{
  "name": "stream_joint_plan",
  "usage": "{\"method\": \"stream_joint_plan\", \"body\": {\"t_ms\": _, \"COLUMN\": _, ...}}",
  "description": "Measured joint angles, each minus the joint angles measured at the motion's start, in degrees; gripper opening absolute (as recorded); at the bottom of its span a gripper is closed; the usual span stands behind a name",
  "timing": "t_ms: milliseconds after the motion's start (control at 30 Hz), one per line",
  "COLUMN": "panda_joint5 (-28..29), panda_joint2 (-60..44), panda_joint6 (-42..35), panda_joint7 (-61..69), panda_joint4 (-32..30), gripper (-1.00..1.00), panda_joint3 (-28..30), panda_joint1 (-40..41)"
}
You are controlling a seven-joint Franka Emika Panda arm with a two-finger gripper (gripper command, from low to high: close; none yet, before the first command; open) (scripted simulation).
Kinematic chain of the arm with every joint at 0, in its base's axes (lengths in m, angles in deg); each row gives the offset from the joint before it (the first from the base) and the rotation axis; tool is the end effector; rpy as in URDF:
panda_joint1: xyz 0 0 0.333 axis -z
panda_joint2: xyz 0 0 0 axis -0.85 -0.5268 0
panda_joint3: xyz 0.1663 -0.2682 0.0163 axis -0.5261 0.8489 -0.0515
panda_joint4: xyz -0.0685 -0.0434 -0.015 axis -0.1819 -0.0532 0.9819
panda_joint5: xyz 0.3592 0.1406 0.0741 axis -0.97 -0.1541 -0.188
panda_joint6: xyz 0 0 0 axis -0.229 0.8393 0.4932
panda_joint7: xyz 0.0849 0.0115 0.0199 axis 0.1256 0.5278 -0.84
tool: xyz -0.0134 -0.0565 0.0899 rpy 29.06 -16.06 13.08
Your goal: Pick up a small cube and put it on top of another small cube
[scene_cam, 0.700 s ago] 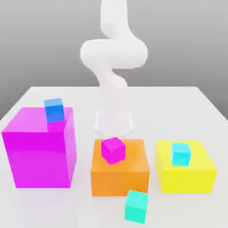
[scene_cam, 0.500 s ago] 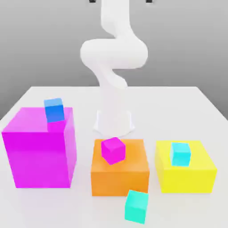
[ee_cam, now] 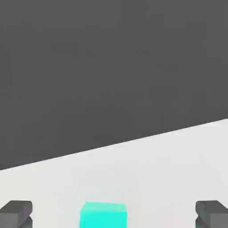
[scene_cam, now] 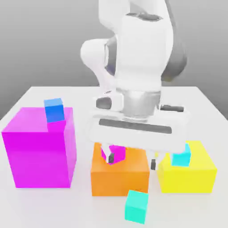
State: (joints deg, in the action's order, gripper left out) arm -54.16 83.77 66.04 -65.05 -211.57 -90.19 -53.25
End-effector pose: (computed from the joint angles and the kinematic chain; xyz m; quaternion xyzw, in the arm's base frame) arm 0.4703 0.0518 0.2657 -0.8682 0.4930 -0.0550 0.0117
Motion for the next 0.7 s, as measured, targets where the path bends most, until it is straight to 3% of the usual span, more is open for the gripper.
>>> {"method": "stream_joint_plan", "body": {"t_ms": 100, "panda_joint5": -1.11, "panda_joint2": -5.98, "panda_joint6": 2.94, "panda_joint7": -1.66, "panda_joint4": -1.55, "gripper": 0.0, "panda_joint3": -0.3, "panda_joint1": -0.61}}
{"method": "stream_joint_plan", "body": {"t_ms": 267, "panda_joint5": 2.26, "panda_joint2": -16.32, "panda_joint6": 10.71, "panda_joint7": -4.97, "panda_joint4": -0.36, "gripper": 0.0, "panda_joint3": 2.92, "panda_joint1": -3.3}}
{"method": "stream_joint_plan", "body": {"t_ms": 300, "panda_joint5": 2.89, "panda_joint2": -17.98, "panda_joint6": 12.04, "panda_joint7": -5.46, "panda_joint4": -0.06, "gripper": -1.0, "panda_joint3": 3.72, "panda_joint1": -3.97}}
{"method": "stream_joint_plan", "body": {"t_ms": 533, "panda_joint5": 3.03, "panda_joint2": -18.19, "panda_joint6": 12.27, "panda_joint7": -5.59, "panda_joint4": -0.03, "gripper": -1.0, "panda_joint3": 3.78, "panda_joint1": -4.01}}
{"method": "stream_joint_plan", "body": {"t_ms": 700, "panda_joint5": -1.3, "panda_joint2": -9.13, "panda_joint6": 5.02, "panda_joint7": -2.38, "panda_joint4": -1.78, "gripper": -1.0, "panda_joint3": 0.75, "panda_joint1": -1.89}}
